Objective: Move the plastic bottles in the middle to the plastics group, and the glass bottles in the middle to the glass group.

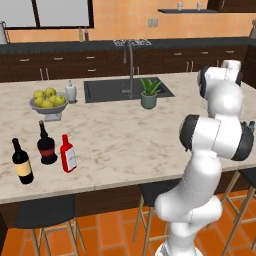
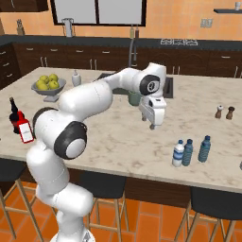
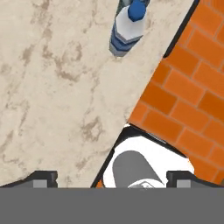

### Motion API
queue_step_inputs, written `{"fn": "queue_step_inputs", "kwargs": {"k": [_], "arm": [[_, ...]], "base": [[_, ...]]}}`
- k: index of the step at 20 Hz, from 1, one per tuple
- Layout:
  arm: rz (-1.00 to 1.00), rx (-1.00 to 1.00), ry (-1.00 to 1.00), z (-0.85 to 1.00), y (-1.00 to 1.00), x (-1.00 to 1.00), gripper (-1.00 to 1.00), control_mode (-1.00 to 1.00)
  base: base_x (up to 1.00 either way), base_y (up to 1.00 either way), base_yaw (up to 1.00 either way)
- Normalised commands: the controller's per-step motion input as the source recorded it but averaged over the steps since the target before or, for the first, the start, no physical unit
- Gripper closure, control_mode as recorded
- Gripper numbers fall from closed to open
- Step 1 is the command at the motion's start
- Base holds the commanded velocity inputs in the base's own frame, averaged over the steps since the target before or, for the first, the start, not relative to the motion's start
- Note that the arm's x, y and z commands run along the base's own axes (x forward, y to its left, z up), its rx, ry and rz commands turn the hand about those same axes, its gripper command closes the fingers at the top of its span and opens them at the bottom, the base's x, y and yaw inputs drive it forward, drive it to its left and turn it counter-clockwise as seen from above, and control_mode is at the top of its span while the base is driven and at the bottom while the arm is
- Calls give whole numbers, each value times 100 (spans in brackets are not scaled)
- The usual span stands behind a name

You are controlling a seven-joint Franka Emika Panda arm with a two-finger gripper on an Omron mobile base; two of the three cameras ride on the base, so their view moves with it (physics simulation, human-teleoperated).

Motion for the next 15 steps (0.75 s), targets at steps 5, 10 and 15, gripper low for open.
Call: {"fn": "queue_step_inputs", "kwargs": {"k": [5, 10, 15], "arm": [[37, 0, -5, 19, 99, -56, -100, -100], [41, 2, -7, 46, 69, -87, -100, -100], [42, 0, -20, 49, 42, -99, -100, -100]], "base": [[0, 0, 0], [0, 0, 0], [0, 0, 0]]}}
